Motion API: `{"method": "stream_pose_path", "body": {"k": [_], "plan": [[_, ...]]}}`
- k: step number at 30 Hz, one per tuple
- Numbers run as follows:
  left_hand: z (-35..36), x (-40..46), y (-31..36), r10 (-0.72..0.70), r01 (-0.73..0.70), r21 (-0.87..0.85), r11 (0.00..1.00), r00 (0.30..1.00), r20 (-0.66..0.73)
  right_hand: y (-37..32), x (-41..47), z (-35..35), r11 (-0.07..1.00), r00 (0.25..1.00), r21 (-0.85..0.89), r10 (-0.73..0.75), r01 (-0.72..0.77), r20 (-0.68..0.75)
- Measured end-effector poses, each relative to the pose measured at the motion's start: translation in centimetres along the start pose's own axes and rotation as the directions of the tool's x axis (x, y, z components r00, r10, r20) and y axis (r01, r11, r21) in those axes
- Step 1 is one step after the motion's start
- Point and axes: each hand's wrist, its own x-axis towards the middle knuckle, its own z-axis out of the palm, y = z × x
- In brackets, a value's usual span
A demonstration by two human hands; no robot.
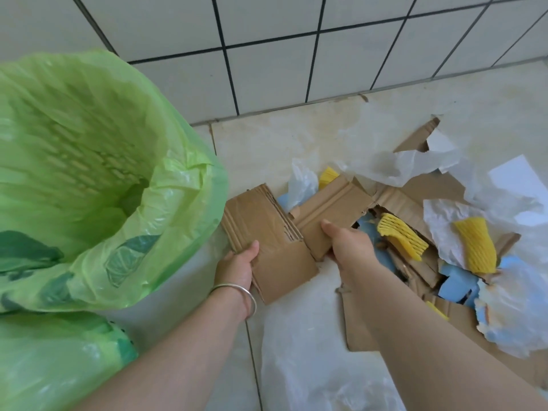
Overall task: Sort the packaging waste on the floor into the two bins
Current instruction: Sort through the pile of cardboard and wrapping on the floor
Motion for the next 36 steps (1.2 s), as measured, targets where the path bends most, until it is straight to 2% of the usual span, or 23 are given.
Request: {"method": "stream_pose_path", "body": {"k": [3, 7, 11, 15, 18, 21, 25, 28, 30, 31, 33, 36], "plan": [[-0.4, -0.6, 0.2, 0.028, -0.028, 0.008, 1.000, 1.000, 0.012, -0.6, -2.0, -1.3, 0.971, 0.991, -0.201, -0.134, 0.126, -0.023], [-0.1, -2.1, 0.5, 0.065, -0.065, 0.003, 0.998, 0.998, 0.027, -1.6, -4.2, -3.8, 0.863, 0.947, -0.429, -0.318, 0.266, -0.052], [0.2, -4.8, 1.0, 0.113, -0.113, 0.000, 0.994, 0.992, 0.053, -2.5, -6.9, -6.9, 0.809, 0.903, -0.507, -0.410, 0.297, -0.125], [0.0, -7.7, 1.1, 0.171, -0.173, 0.017, 0.985, 0.980, 0.098, -2.7, -10.1, -9.0, 0.820, 0.888, -0.477, -0.432, 0.316, -0.155], [-1.2, -9.2, 0.8, 0.207, -0.209, 0.018, 0.978, 0.974, 0.092, -2.0, -12.0, -10.0, 0.860, 0.894, -0.389, -0.418, 0.330, -0.165], [-2.9, -10.5, 0.2, 0.216, -0.219, 0.029, 0.975, 0.973, 0.082, -1.2, -13.5, -10.9, 0.923, 0.914, -0.225, -0.358, 0.314, -0.191], [-4.6, -12.3, -0.7, 0.214, -0.227, 0.087, 0.970, 0.968, 0.130, -0.4, -15.5, -11.5, 0.951, 0.949, 0.126, -0.260, 0.284, -0.177], [-5.3, -13.8, -1.0, 0.274, -0.315, 0.241, 0.918, 0.943, 0.187, -0.7, -17.2, -10.9, 0.893, 0.972, 0.385, -0.228, 0.234, -0.062], [-5.5, -14.9, -0.7, 0.324, -0.384, 0.297, 0.874, 0.918, 0.230, -1.0, -18.5, -10.2, 0.866, 0.970, 0.466, -0.236, 0.183, 0.057], [-5.5, -15.5, -0.4, 0.347, -0.409, 0.294, 0.864, 0.907, 0.240, -1.0, -19.1, -9.8, 0.884, 0.964, 0.438, -0.238, 0.166, 0.116], [-5.5, -16.5, 0.2, 0.386, -0.437, 0.249, 0.864, 0.894, 0.228, -0.4, -19.8, -8.7, 0.952, 0.951, 0.220, -0.253, 0.212, 0.180], [-5.6, -17.8, 1.3, 0.456, -0.483, 0.165, 0.860, 0.872, 0.177, 0.4, -20.6, -7.0, 0.948, 0.944, -0.087, -0.292, 0.307, 0.156]]}}
